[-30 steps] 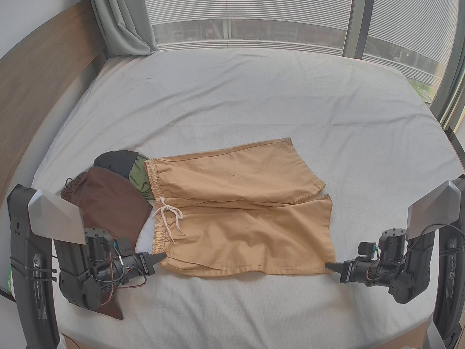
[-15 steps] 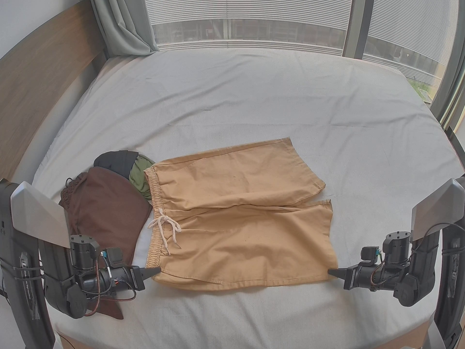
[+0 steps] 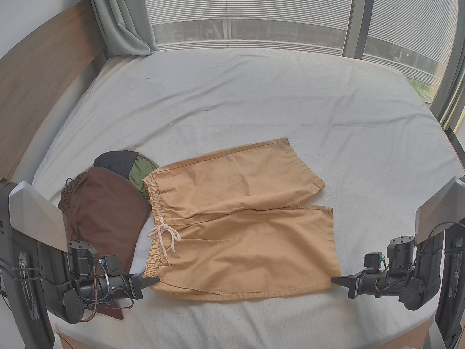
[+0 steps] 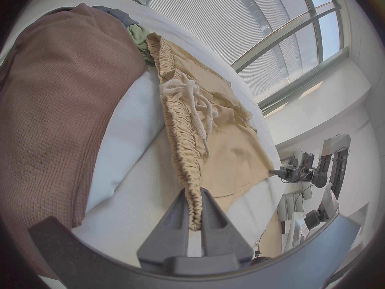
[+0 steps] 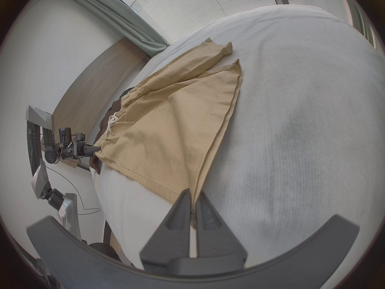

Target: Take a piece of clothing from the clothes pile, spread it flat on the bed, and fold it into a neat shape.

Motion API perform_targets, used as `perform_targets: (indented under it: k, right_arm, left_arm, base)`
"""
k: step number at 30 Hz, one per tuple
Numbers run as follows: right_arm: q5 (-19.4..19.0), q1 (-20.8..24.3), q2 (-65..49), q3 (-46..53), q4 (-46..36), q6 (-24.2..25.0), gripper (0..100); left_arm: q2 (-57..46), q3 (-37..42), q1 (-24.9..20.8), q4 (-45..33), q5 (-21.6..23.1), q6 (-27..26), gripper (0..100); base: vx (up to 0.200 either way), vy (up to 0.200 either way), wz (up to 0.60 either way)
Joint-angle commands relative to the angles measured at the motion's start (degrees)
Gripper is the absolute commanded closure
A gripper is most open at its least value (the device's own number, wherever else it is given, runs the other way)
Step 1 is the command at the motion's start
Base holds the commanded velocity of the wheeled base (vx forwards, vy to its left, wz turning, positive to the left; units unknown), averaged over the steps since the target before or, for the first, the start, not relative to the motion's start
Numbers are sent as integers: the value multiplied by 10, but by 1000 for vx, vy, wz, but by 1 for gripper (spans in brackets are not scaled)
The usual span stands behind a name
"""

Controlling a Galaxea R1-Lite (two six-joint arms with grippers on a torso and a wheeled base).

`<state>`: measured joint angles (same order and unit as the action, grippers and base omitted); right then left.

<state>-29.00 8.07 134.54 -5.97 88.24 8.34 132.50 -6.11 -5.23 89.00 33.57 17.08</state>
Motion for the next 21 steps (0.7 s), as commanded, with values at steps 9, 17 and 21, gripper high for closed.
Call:
perform_targets:
  k: [9, 17, 21]
  right_arm:
    - [-14, -1, -1, 28, 0, -30, 100]
    - [-22, -5, -2, 44, 0, -54, 100]
    - [-33, -6, -2, 55, 0, -72, 100]
  left_arm:
    - [5, 19, 0, -1, 3, -31, 100]
    - [0, 34, 0, 0, 4, -35, 100]
    - [0, 44, 0, -1, 4, -43, 100]
  base:
    - [0, 0, 0]
    - [0, 0, 0]
    - [0, 0, 0]
